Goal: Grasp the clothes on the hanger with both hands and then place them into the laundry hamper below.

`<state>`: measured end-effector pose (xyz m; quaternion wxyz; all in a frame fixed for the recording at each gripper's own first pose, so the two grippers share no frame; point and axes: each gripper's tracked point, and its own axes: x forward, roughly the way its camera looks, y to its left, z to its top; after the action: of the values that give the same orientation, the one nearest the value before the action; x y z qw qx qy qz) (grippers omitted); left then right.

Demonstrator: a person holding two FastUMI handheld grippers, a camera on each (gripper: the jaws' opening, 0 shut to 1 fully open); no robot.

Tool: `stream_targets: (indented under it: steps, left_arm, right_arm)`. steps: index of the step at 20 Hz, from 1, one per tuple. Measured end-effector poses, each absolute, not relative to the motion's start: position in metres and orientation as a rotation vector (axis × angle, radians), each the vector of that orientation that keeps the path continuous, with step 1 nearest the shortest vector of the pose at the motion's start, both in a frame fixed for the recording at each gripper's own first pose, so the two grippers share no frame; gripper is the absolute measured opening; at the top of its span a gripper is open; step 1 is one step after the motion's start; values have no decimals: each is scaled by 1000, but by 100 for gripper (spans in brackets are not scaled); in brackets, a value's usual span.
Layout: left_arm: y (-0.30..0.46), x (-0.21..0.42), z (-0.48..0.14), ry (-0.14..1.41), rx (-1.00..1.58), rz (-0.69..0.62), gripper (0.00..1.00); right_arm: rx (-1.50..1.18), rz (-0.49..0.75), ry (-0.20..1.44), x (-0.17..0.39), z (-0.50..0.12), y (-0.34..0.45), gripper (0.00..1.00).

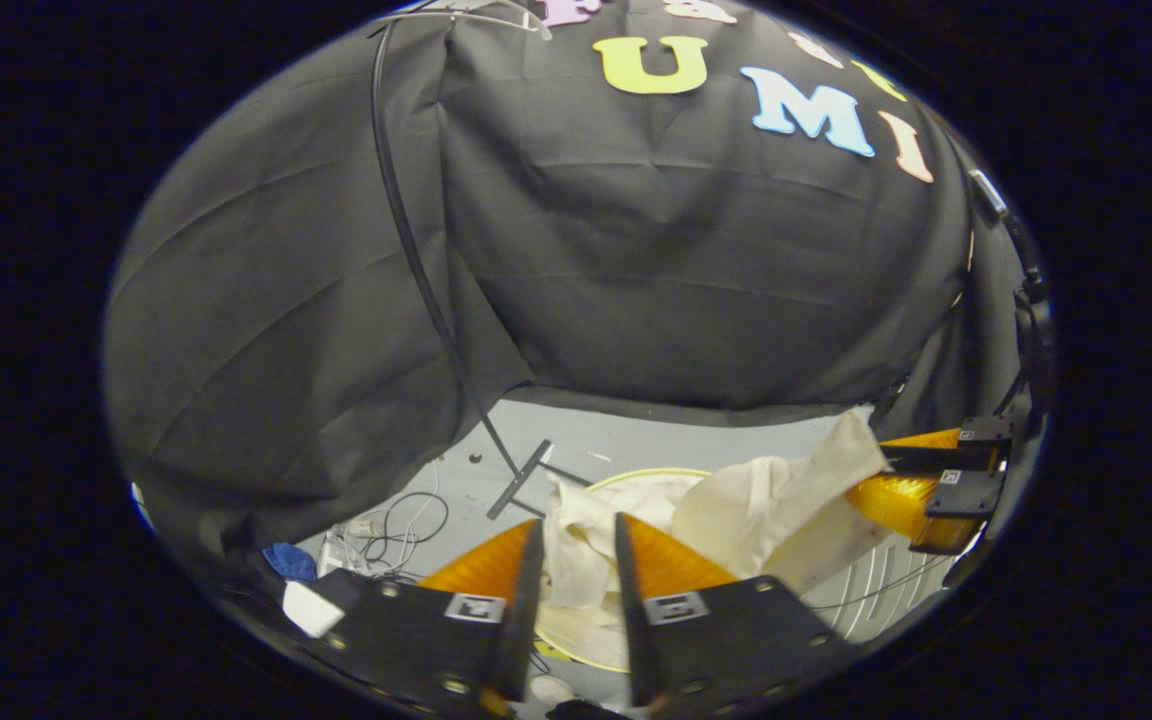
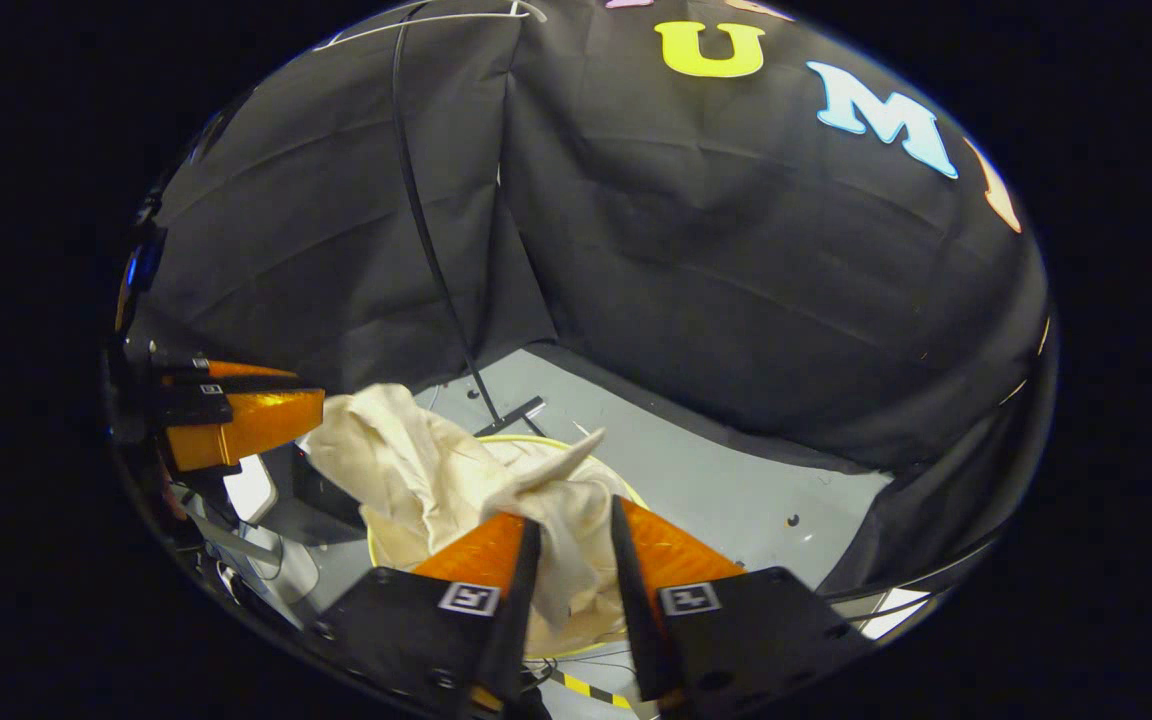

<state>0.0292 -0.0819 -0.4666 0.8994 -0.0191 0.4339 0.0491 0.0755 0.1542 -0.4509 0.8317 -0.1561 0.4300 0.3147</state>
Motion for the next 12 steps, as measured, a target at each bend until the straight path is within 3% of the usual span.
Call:
stream_targets:
  steps: [2,3,5,12]
  left_arm:
    - [-77,29,-458,892,-25,113,78]
    - [-76,27,-457,896,-21,121,96]
    - [-73,22,-459,901,-25,129,96]
    - [-64,7,-447,910,-7,141,96]
  right_arm:
    - [-353,668,953,65,-463,147,71]
    - [-358,663,964,62,-465,142,80]
    - [-379,650,981,61,-469,134,96]
    - [-499,670,1114,36,-469,102,99]
